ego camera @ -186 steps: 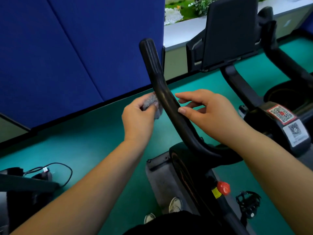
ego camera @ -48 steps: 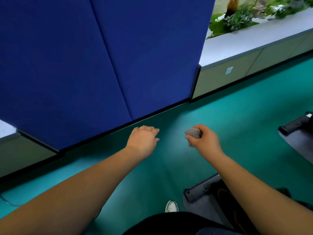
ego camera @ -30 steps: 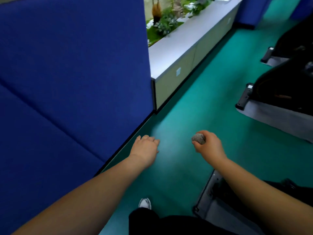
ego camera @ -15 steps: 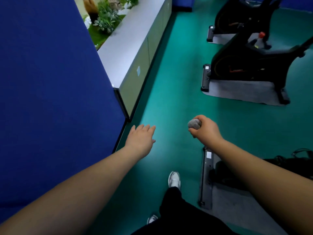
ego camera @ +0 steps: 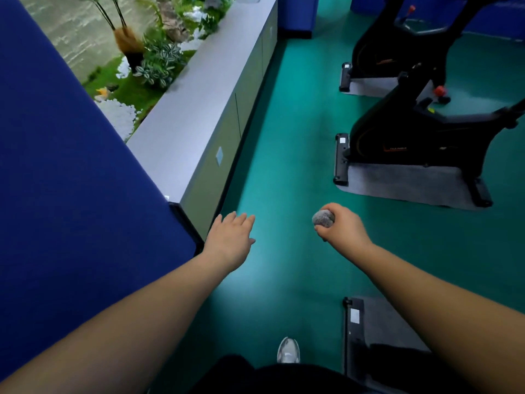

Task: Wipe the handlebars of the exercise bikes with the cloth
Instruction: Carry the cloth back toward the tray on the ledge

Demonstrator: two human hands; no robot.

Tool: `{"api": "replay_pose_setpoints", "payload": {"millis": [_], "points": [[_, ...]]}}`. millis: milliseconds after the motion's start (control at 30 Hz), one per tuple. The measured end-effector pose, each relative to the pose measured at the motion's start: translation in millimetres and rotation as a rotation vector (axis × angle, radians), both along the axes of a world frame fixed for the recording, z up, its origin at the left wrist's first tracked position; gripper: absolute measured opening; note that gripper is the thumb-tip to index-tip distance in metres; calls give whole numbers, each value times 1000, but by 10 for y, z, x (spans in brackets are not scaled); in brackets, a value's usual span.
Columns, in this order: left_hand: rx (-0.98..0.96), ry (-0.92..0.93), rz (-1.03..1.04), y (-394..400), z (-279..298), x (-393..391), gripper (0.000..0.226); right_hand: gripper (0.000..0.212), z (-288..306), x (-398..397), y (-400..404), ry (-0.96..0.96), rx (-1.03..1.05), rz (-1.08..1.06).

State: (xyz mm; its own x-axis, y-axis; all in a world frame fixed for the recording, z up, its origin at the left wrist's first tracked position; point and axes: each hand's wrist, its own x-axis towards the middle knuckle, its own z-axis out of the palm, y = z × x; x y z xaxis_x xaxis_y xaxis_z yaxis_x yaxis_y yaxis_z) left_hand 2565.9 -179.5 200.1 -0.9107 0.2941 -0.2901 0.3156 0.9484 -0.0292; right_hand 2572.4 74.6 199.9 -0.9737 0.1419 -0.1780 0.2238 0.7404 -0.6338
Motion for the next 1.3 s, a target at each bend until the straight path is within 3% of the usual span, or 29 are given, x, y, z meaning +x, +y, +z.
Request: {"api": "replay_pose_setpoints", "payload": {"millis": [733, 1300], "points": [[-4, 35, -181, 88, 129, -4232, 57, 24, 215, -3714, 64, 92, 22, -188], [-19, 36, -146, 1404, 92, -7410, 58, 29, 206, -6880, 1648, 97, 46, -201]]}}
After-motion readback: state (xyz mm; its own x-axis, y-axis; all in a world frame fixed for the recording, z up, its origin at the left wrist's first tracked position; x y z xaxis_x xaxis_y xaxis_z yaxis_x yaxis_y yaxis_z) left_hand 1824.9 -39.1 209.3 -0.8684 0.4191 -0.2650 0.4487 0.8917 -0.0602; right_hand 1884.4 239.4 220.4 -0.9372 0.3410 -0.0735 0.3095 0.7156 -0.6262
